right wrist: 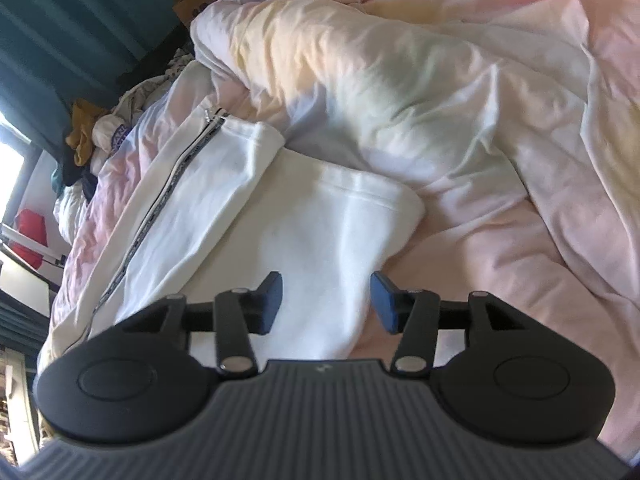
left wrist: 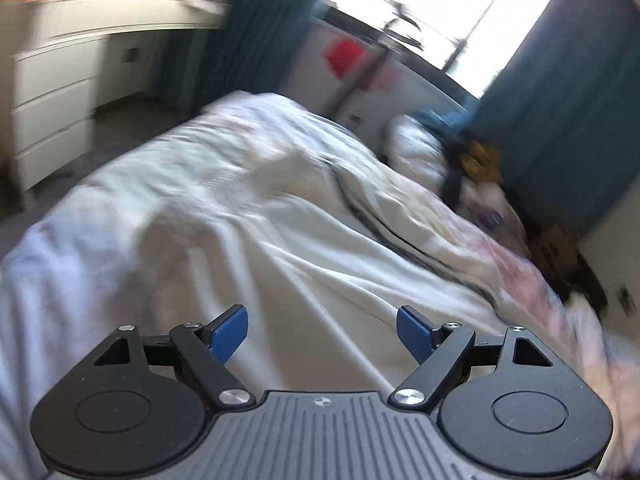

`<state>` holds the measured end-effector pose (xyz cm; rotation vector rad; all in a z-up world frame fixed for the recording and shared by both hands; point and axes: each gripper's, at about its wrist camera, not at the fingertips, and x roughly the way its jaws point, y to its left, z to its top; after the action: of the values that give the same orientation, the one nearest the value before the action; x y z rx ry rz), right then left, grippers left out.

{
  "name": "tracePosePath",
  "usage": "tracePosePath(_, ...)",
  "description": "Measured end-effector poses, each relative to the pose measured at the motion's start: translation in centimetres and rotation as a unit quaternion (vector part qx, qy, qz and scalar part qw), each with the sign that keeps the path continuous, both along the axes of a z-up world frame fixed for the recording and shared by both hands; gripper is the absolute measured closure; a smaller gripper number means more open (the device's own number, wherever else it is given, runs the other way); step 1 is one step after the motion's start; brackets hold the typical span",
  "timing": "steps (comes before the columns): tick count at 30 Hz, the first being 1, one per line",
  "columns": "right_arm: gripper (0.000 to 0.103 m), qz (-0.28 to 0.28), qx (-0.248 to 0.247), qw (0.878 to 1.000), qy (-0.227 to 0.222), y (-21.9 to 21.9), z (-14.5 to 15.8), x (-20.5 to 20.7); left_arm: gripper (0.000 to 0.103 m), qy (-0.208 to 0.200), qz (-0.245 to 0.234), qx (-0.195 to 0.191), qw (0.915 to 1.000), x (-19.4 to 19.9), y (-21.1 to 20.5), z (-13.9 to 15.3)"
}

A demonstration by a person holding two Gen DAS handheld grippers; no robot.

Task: Fold clothes
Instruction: 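Grasp the ribbed cuff with the left gripper while the right gripper pinches the garment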

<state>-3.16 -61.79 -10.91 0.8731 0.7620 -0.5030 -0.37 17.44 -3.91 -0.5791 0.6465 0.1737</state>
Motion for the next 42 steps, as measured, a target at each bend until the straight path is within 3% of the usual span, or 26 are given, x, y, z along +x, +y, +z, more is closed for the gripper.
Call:
tracePosePath(3, 0.051, -0.019, 0.004, 1.0, 0.006, -0.6, -1.4, -0.1, 0.016, -0.006, 0.034, -0.043, 0.9985, -1.4, 2.3, 0.7)
tracePosePath(6, 0.052, -0.038, 0.006, 0.999, 0.0, -1.2, -2.6, 0.3, 0.012, 0.011, 0.055, -0.05, 0.9972, -2.2, 3.8, 1.3)
tracePosePath(9, 0.067, -0.066, 0.008, 0.998, -0.002, -1.8, -3.6, 0.8, 0.011, 0.034, 0.053, -0.097, 0.9933, -2.7, 5.5, 1.1)
tracePosePath(11, 0.087, -0.079, 0.01, 0.997, -0.003, -2.4, -4.0, 1.0, 0.01, 0.048, 0.065, -0.147, 0.9859, -2.8, 6.8, 0.4)
tracePosePath(14, 0.096, -0.082, 0.002, 0.996, -0.018, -2.9, -3.7, 0.9, 0.01, 0.075, 0.087, -0.183, 0.9764, -1.6, 8.2, -1.2)
tracePosePath(20, 0.097, -0.085, 0.0, 0.994, -0.075, -3.5, -1.7, -0.3, 0.014, 0.152, 0.099, -0.23, 0.9562, 2.5, 9.6, -6.1)
tracePosePath(22, 0.097, -0.089, 0.001, 0.992, -0.091, -3.8, -0.9, -0.6, 0.034, 0.17, 0.097, -0.266, 0.9439, 3.4, 10.0, -8.0)
tracePosePath(23, 0.098, -0.093, 0.006, 0.991, -0.095, -3.9, -0.7, -0.7, 0.034, 0.165, 0.098, -0.282, 0.94, 3.5, 10.1, -8.5)
tracePosePath(26, 0.098, -0.099, 0.004, 0.989, -0.11, -3.8, 0.3, -0.6, 0.039, 0.146, 0.097, -0.283, 0.9431, 3.9, 10.0, -8.5)
tracePosePath(28, 0.098, -0.094, -0.01, 0.989, -0.111, -3.5, 1.2, -0.1, 0.068, 0.133, 0.097, -0.278, 0.9463, 3.9, 9.9, -8.1)
tracePosePath(29, 0.098, -0.094, -0.013, 0.989, -0.111, -3.4, 1.7, 0.0, 0.076, 0.127, 0.097, -0.276, 0.9478, 3.9, 9.9, -8.0)
tracePosePath(30, 0.098, -0.093, -0.014, 0.989, -0.114, -3.3, 2.3, 0.1, 0.091, 0.121, 0.098, -0.273, 0.9493, 3.9, 9.8, -7.8)
tracePosePath(31, 0.098, -0.093, -0.012, 0.988, -0.119, -3.3, 2.8, 0.1, 0.096, 0.114, 0.098, -0.27, 0.9511, 3.9, 9.8, -7.5)
tracePosePath(34, 0.098, -0.1, 0.014, 0.983, -0.154, -3.5, 4.7, -0.8, 0.098, 0.056, 0.093, -0.21, 0.9717, 2.3, 9.7, -3.6)
tracePosePath(37, 0.098, -0.1, 0.009, 0.98, -0.173, -3.8, 7.0, -2.1, 0.098, 0.006, 0.068, -0.221, 0.973, 0.2, 10.3, -0.3)
tracePosePath(42, 0.098, -0.092, -0.026, 0.98, -0.174, -4.5, 9.1, -4.4, 0.098, -0.028, 0.025, -0.206, 0.9778, -1.8, 9.9, 2.5)
